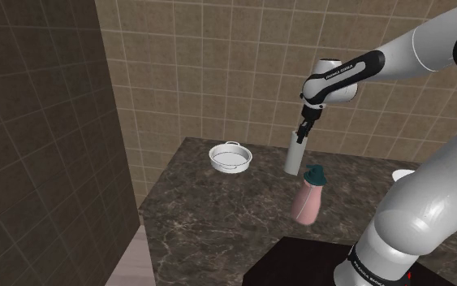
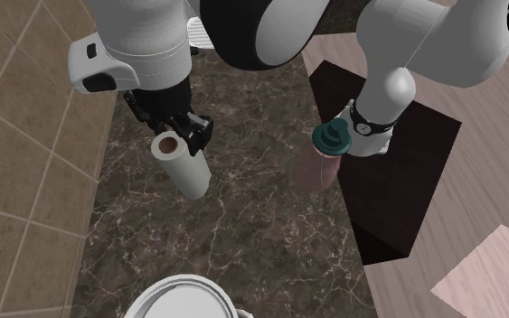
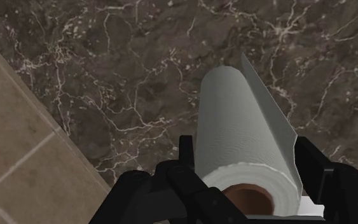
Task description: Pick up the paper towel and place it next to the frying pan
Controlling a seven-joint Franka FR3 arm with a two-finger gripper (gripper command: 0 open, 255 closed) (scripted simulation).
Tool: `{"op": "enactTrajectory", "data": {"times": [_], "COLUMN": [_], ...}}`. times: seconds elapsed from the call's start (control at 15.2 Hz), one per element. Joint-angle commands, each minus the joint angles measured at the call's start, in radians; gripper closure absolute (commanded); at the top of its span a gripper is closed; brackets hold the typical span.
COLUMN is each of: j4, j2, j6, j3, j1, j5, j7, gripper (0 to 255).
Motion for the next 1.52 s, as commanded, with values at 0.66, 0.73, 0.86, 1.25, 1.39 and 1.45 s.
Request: {"op": "enactTrajectory", "data": {"times": [0.66,0.73,0.86,1.25,1.39,1.45], "j4": [0.016,0.024,0.041,0.098,0.118,0.129], "j2": [-0.014,-0.020,-0.033,-0.063,-0.071,-0.075], "j6": [-0.029,-0.044,-0.073,-0.158,-0.186,-0.200], "j3": [0.005,0.007,0.012,0.026,0.031,0.033], "j1": [-0.001,-0.002,-0.002,-0.003,-0.003,-0.002], "j5": [-0.004,-0.006,-0.009,-0.013,-0.013,-0.013], "j7": [0.003,0.005,0.008,0.013,0.014,0.014], "gripper": [255,255,255,255,255,255]}}
